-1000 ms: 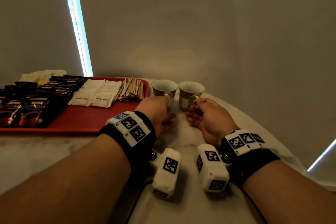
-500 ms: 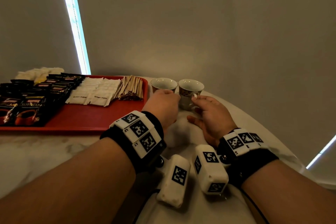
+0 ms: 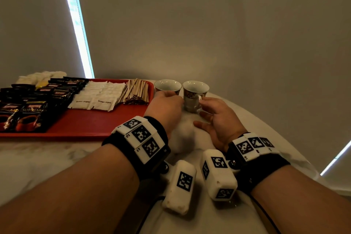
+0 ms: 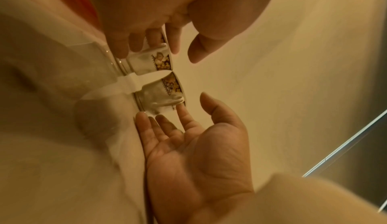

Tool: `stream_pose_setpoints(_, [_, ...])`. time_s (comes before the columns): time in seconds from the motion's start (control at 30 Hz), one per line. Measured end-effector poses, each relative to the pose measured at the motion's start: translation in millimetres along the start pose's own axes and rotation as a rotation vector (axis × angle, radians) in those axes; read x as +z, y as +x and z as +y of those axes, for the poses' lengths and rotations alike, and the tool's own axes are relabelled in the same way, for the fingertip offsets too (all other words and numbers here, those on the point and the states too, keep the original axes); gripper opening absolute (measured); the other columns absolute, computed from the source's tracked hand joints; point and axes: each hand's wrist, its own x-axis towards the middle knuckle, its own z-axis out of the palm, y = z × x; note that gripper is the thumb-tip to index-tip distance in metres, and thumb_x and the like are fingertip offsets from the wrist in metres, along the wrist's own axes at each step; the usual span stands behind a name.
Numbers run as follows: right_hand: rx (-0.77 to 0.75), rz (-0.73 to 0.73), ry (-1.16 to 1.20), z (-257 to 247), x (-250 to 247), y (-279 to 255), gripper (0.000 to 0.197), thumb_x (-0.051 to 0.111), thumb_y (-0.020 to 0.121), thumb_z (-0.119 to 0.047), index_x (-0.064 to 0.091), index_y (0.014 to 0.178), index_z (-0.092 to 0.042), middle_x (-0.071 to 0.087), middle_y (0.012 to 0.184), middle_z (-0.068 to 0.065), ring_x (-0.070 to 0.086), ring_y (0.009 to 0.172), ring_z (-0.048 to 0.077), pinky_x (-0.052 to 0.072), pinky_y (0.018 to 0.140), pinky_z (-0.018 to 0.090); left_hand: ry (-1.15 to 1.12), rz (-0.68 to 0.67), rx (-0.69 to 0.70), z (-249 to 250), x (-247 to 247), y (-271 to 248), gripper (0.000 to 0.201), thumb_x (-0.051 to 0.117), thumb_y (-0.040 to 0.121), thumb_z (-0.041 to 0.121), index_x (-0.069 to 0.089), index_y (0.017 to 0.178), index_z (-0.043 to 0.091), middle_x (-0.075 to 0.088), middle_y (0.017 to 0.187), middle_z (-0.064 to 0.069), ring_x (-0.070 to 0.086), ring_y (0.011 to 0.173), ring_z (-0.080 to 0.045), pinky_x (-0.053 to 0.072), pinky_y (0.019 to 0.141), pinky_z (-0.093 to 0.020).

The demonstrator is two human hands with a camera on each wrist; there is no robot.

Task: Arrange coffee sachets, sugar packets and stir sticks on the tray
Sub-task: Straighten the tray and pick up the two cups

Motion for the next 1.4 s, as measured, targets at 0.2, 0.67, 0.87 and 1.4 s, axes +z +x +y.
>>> stream_pose_setpoints(0.2, [-0.028, -0.063, -0.042, -0.9, -1.1, -1.0, 0.010, 0.058, 0.095, -0.017, 0.060, 0.099, -0.025, 0.062, 0.112, 0.006, 0.055, 0.109, 0.025, 0.051, 0.073, 0.039, 0.047, -0.023, 0.076, 1.1, -0.3, -6.2, 0.034, 0.057, 0.096, 0.010, 0.061, 0.126, -0.005, 0.061, 0.131, -0.029, 0.057, 0.122, -0.045, 0.048, 0.099, -0.050])
stream_pose_setpoints(0.67, [-0.024, -0.091, -0.057, 0.7, 1.3, -2.6, 0.016, 0.058, 0.096, -0.021, 0.065, 0.109, -0.028, 0.063, 0.117, 0.001, 0.053, 0.123, 0.024, 0.050, 0.081, 0.039, 0.003, -0.035, 0.041, 0.7, -1.9, 3.8, 0.027, 0.060, 0.095, 0.016, 0.061, 0.122, 0.015, 0.062, 0.097, 0.006, 0.054, 0.086, -0.003, 0.043, 0.070, -0.022])
stream_pose_setpoints(0.87, [-0.018, -0.089, -0.059, 0.8, 0.5, -3.3, 0.019, 0.058, 0.096, -0.022, 0.066, 0.112, -0.027, 0.063, 0.119, 0.000, 0.052, 0.125, 0.024, 0.050, 0.081, 0.039, -0.028, -0.033, 0.008, 0.8, -0.8, 3.9, 0.039, 0.064, 0.092, 0.019, 0.059, 0.130, 0.016, 0.064, 0.113, -0.003, 0.058, 0.103, -0.015, 0.049, 0.097, -0.038])
stream_pose_setpoints(1.4, [-0.034, -0.078, -0.086, 1.5, 2.4, -4.9, 0.043, 0.064, 0.081, -0.039, 0.067, 0.123, -0.029, 0.063, 0.116, 0.000, 0.055, 0.112, 0.027, 0.051, 0.078, 0.039, 0.056, -0.078, 0.025, -0.6, 0.0, 1.5, 0.044, 0.053, 0.099, 0.021, 0.052, 0.143, 0.017, 0.051, 0.141, -0.003, 0.052, 0.122, -0.021, 0.049, 0.103, -0.043])
